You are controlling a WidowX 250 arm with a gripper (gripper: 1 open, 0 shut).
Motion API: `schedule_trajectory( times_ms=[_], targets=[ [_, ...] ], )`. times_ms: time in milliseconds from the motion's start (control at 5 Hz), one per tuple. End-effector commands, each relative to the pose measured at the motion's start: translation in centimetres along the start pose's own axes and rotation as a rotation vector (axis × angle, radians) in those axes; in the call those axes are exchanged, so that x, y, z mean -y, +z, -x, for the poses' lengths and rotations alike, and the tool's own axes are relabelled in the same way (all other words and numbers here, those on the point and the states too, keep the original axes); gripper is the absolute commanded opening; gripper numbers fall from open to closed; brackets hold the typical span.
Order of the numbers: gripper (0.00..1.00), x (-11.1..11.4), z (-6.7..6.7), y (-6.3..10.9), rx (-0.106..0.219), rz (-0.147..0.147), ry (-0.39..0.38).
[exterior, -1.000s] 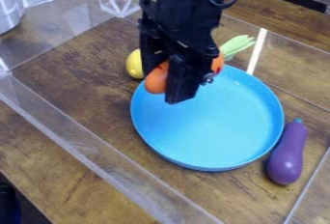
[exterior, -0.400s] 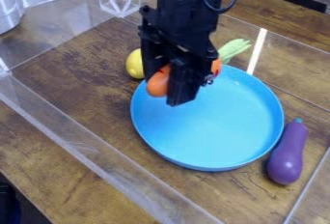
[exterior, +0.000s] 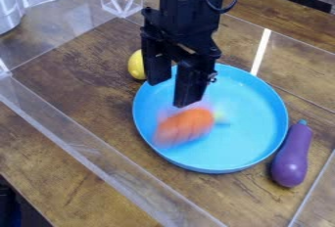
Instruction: Put the carrot in the blue tray
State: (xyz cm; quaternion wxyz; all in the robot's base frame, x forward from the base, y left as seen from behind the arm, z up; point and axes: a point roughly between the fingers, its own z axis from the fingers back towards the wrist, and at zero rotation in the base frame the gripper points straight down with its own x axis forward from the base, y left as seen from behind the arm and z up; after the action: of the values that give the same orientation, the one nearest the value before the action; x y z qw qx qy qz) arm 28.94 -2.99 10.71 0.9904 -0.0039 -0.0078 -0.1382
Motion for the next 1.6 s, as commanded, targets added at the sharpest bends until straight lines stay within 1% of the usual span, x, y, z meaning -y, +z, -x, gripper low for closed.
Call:
schedule_trajectory(
  times_ms=[0, 200, 1400],
  targets=[
    [1.0, -0.9, -0.6, 1.1, 0.047, -0.01, 0.036],
    [1.0, -1.4, -0.5, 0.6, 0.054, -0.017, 0.049],
    [1.0, -2.2, 0.2, -1.3, 0.048, -0.003, 0.13]
  ],
)
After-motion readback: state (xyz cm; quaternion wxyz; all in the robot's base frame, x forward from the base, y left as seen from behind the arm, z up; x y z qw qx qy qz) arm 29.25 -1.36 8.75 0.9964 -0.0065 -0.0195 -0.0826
